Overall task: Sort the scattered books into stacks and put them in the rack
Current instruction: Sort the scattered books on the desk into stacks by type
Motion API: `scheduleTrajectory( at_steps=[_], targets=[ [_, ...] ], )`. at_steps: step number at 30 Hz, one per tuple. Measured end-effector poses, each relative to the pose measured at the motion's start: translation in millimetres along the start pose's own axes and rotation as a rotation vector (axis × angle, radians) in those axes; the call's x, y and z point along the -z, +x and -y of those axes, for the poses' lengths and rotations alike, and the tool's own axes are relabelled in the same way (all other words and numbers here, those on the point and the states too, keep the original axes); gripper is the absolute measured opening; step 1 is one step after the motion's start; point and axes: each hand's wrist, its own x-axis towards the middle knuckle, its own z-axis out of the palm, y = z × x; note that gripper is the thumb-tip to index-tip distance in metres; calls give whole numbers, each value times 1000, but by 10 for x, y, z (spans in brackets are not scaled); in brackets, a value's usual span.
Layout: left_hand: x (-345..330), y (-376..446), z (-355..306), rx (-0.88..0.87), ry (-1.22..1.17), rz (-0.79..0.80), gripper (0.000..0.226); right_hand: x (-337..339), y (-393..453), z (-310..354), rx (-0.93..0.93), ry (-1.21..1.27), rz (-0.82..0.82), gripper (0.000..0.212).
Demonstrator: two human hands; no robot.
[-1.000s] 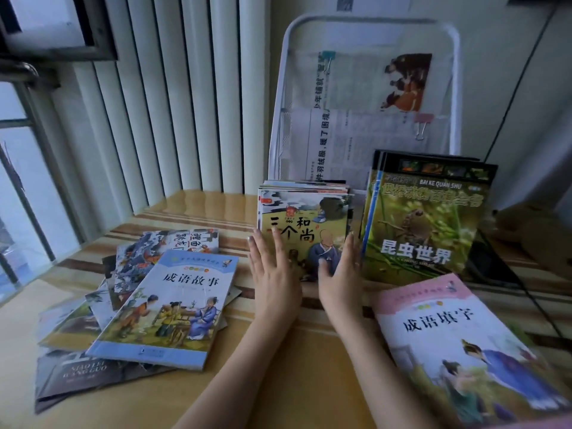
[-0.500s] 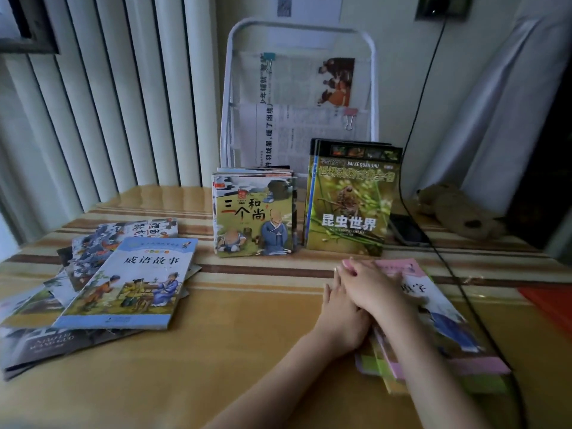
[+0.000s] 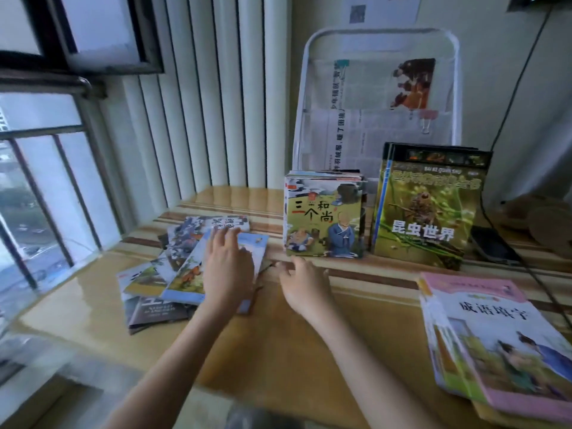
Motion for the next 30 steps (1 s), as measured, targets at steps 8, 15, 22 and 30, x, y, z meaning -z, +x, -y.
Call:
scheduleTrajectory(
  at_steps=[8,15,22,30],
  targets=[
    [125,211,889,247,272,354,78,-744,309,389,-45,0,-50,45],
    [70,167,606,199,9,306,34,-627,304,329,-45,470,-206,51],
    [263,156,423,435,-917,211,54,-444,254,236,-34,627,-333,45],
    [550,-254,-384,333,-912,174,51,366,-201,-21,49,624,-436,53]
  ],
)
